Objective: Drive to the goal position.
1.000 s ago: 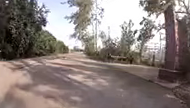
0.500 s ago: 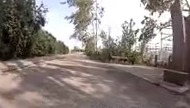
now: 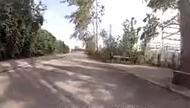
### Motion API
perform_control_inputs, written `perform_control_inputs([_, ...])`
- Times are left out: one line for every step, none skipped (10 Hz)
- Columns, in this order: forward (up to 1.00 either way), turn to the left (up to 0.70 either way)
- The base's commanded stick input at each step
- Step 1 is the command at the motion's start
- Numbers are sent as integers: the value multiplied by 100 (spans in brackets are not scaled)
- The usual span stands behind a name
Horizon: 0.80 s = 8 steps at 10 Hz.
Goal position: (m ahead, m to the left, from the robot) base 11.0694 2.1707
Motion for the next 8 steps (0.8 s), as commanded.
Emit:
perform_control_inputs([70, -11])
perform_control_inputs([70, -4])
perform_control_inputs([70, 0])
perform_control_inputs([70, 0])
perform_control_inputs([70, 0])
perform_control_inputs([70, 0])
perform_control_inputs([70, 0])
perform_control_inputs([70, 0])
